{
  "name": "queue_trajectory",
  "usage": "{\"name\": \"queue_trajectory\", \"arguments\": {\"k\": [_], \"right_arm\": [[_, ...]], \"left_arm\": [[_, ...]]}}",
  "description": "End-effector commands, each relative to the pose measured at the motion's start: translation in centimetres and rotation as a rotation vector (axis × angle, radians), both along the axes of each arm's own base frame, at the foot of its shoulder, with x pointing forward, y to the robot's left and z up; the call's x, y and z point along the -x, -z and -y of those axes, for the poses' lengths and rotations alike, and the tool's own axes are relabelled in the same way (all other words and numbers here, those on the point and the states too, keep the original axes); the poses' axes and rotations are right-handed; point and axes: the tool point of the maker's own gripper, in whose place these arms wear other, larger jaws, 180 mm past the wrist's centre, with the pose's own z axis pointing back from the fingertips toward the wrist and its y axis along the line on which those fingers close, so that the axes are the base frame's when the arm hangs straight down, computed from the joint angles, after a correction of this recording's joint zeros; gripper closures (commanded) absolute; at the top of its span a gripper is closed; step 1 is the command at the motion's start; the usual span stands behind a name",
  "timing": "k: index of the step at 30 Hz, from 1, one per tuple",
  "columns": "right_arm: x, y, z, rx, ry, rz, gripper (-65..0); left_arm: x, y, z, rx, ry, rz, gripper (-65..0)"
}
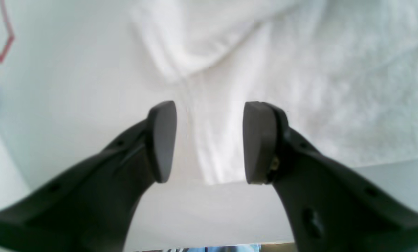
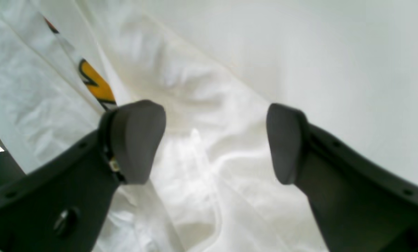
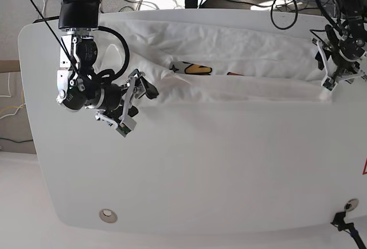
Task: Fold the T-shirt properly
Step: 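Grasp the strip end with the right gripper and fold it inward toward the print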
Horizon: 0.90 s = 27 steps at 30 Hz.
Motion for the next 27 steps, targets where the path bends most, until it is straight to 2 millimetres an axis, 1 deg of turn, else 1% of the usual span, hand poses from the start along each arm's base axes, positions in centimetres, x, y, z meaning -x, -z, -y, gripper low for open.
{"name": "queue_trajectory", "arguments": {"k": [1, 4, 10, 19, 25, 27], "right_arm": [[-0.8, -1.9, 0.2, 0.003, -0.008, 0.061, -47.5], [0.2, -1.1, -0.6, -0.005, -0.017, 0.031, -47.5], [1.9, 0.2, -0.8, -0.003, -0.017, -0.009, -47.5], [3.2, 1.3, -1.2, -0.032, -0.008, -0.033, -47.5], [4.4, 3.2, -1.3, 0.036, 0.006, -0.067, -47.5], [4.7, 3.4, -1.6, 0.031, 0.007, -0.075, -47.5]], "left_arm": [[-0.7, -1.5, -0.5, -0.020, 0.005, 0.043, -27.7], [-0.7, -1.8, -0.9, -0.026, -0.006, 0.054, -27.7], [-0.7, -1.8, -0.9, -0.024, -0.006, 0.054, -27.7], [-0.7, -1.8, -0.8, -0.023, -0.002, 0.052, -27.7], [-0.7, -1.8, -0.8, -0.023, -0.002, 0.052, -27.7], [-0.7, -1.8, -0.8, -0.023, -0.002, 0.052, -27.7]]}}
